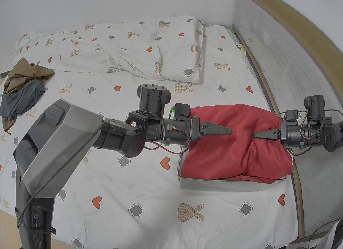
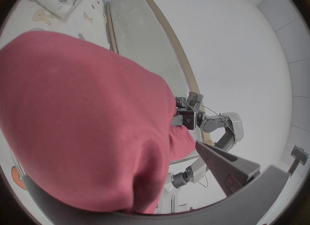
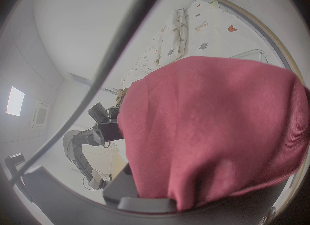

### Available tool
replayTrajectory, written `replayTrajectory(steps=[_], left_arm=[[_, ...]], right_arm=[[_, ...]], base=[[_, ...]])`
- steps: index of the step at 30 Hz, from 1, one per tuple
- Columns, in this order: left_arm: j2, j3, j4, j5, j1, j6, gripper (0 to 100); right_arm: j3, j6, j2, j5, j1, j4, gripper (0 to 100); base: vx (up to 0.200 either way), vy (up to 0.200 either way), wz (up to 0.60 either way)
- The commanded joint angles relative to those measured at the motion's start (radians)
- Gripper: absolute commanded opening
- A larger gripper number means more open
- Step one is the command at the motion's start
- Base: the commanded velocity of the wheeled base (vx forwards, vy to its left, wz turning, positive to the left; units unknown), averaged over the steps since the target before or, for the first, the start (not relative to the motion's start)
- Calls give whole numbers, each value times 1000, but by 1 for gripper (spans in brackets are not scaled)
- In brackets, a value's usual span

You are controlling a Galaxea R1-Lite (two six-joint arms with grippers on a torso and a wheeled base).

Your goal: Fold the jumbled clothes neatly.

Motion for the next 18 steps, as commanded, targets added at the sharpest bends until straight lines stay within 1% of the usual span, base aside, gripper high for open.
replayTrajectory(steps=[1, 2, 3, 12, 14, 18], left_arm=[[-23, -1, 11, 0, 3, 0, 100], [-26, -2, 14, 0, 3, 0, 100], [-29, -4, 23, 0, 3, 0, 100], [-45, -8, 57, 3, 3, 3, 100], [-46, -13, 58, 17, 2, 4, 100], [-49, -22, 76, 24, 2, 32, 100]], right_arm=[[-1, -2, 32, 0, 3, -1, 0], [-2, -2, 36, 0, 3, -1, 0], [-2, -2, 42, 0, 1, -1, 100], [-1, 0, 44, -1, 6, -1, 100], [1, -2, 38, -1, 9, -1, 100], [1, -2, 33, -3, 10, -1, 100]], base=[[0, 0, 0], [0, 0, 0], [0, 0, 0], [0, 0, 0], [0, 0, 0], [0, 0, 0]])
